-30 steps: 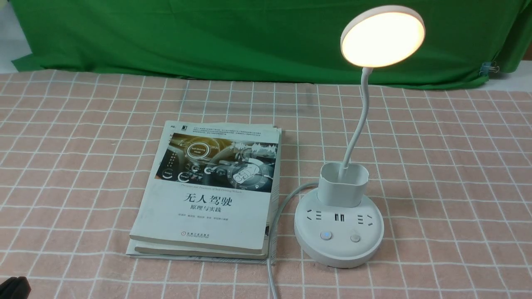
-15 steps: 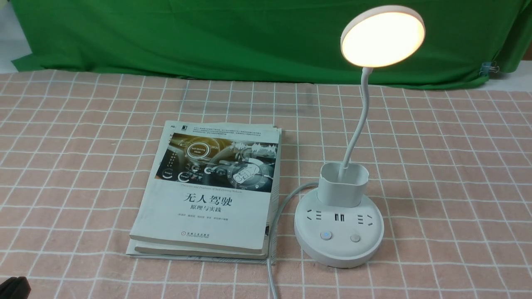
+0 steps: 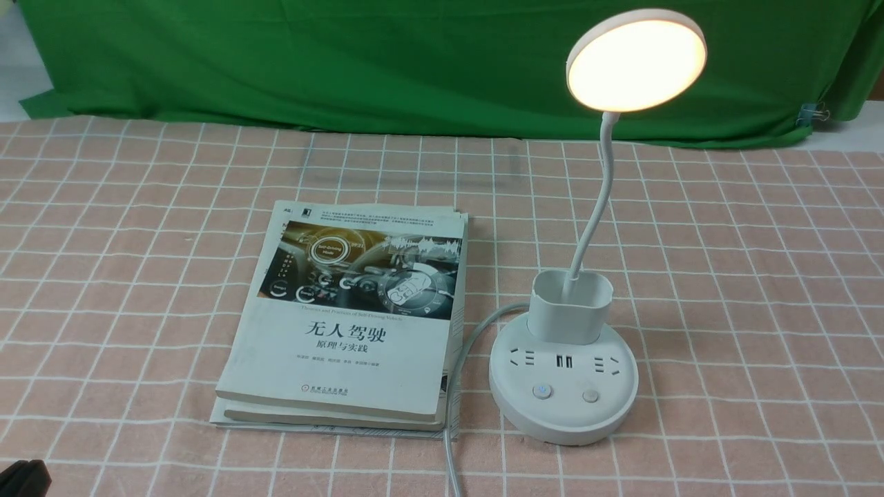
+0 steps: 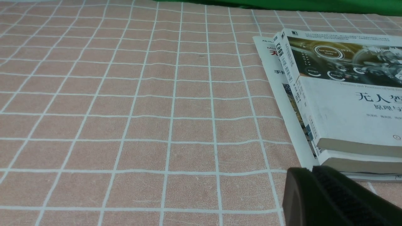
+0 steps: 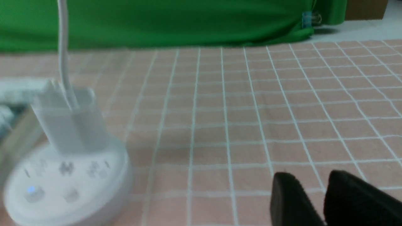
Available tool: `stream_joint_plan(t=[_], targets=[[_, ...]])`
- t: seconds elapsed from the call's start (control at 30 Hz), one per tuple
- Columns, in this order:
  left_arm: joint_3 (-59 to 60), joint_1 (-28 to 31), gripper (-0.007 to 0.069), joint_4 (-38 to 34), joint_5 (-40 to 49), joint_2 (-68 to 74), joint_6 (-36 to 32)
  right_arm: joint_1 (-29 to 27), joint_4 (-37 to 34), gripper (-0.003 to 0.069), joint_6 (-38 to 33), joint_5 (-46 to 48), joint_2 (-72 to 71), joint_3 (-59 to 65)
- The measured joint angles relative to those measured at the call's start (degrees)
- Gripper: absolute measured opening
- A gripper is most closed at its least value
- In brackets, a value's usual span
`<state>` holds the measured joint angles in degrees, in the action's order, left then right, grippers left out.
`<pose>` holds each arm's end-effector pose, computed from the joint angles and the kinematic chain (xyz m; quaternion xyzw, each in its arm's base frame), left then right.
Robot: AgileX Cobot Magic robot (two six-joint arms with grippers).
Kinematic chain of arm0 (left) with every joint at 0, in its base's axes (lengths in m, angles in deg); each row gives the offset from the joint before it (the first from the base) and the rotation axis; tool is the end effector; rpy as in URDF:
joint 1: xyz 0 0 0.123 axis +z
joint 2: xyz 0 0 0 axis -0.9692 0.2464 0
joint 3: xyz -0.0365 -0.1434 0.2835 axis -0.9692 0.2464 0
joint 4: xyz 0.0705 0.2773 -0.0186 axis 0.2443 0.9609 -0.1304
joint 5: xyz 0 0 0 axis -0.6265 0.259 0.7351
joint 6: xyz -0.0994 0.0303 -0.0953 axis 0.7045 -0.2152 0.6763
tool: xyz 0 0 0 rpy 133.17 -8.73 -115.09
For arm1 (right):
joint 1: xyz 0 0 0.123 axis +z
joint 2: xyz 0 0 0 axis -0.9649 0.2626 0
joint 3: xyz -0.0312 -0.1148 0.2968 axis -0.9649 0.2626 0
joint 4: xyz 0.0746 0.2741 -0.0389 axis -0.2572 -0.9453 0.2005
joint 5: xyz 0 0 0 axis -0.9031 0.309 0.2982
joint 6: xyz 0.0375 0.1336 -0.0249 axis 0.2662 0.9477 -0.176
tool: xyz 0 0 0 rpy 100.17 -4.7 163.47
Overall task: Turn off the table lamp on the pink coffee tablecloth by hand.
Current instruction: 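Press the power button on the lamp base to turn the lamp off with the right gripper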
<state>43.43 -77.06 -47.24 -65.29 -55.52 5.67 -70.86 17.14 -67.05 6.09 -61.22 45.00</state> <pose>0.1035 -0.0018 0.1713 0.0292 0.7824 0.0109 0.6220 0.1069 0.0074 0.2037 0.0413 0.7055 0.0901 0.7017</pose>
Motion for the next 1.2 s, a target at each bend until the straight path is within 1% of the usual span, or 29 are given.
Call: stream_joint_plan(t=[0.07,0.1,0.17,0.33,0.37,0.43,0.5,0.53,0.57,0.67,0.77,0.87,0.9,0.93,0.97,1.03,1.07,1.1,1.13,1.2], targets=[[0.0,0.0,0.0006,0.0,0.0,0.0,0.0,0.0,-0.96,0.0239,6.98,-4.58,0.0,0.0],[0.0,0.0,0.0006,0.0,0.0,0.0,0.0,0.0,-0.96,0.0239,7.51,-5.15,0.0,0.0],[0.0,0.0,0.0006,0.0,0.0,0.0,0.0,0.0,-1.44,0.0239,12.14,-10.55,0.0,0.0],[0.0,0.0,0.0006,0.0,0.0,0.0,0.0,0.0,-1.56,0.0234,13.84,-14.91,0.0,0.0],[0.0,0.0,0.0006,0.0,0.0,0.0,0.0,0.0,-1.62,0.0216,14.15,-14.44,0.0,0.0],[0.0,0.0,0.0006,0.0,0.0,0.0,0.0,0.0,-1.62,0.0174,14.76,-10.2,0.49,-1.29],[0.0,0.0,0.0006,0.0,0.0,0.0,0.0,0.0,-1.67,0.0111,13.85,-2.53,3.02,-5.84],[0.0,0.0,0.0006,0.0,0.0,0.0,0.0,0.0,-1.67,0.0074,11.19,3.78,6.24,-10.35],[0.0,0.0,0.0006,0.0,0.0,0.0,0.0,0.0,-1.67,0.0055,9.22,7.45,8.53,-14.73],[0.0,0.0,0.0006,0.0,0.0,0.0,0.0,0.17,-1.67,0.0046,2.34,21.95,19.49,-28.94],[0.0,0.0,0.0006,0.0,0.0,0.0,0.0,0.17,-1.73,0.0045,-1.78,35.86,30.97,-39.76],[0.0,0.0,0.0006,0.0,0.0,0.0,0.0,0.17,-1.9,0.0045,-4.92,46.52,42.36,-47.84],[0.0,0.0,0.0006,0.0,0.0,0.0,0.0,0.17,-1.9,0.0045,-4.92,46.52,42.36,-48.22],[0.0,0.0,0.0006,0.0,0.0,0.0,0.0,0.17,-2.3,0.0045,-6.31,49.46,47.94,-50.46],[0.0,0.0,0.0006,0.0,0.0,0.0,0.0,0.17,-2.3,0.0045,-6.46,49.62,48.51,-50.66],[0.0,0.0,0.0006,0.0,0.0,0.0,0.0,1.32,-4.68,0.0045,-7.32,49.87,56.01,-52.21],[0.0,0.0,0.0006,0.0,0.0,0.0,0.0,1.75,-5.01,0.0046,-7.42,49.79,56.45,-52.28],[0.0,0.0,0.0006,0.0,0.0,0.0,0.0,3.53,-5.6,0.0046,-7.2,49.43,59.52,-52.38],[0.0,0.0,0.0006,0.0,0.0,0.0,0.0,3.87,-5.68,0.0046,-7.2,49.43,59.53,-52.38],[0.0,0.0,0.0006,0.0,0.0,0.0,0.0,9.47,-6.11,0.0046,-5.08,47.72,64.92,-52.58]])
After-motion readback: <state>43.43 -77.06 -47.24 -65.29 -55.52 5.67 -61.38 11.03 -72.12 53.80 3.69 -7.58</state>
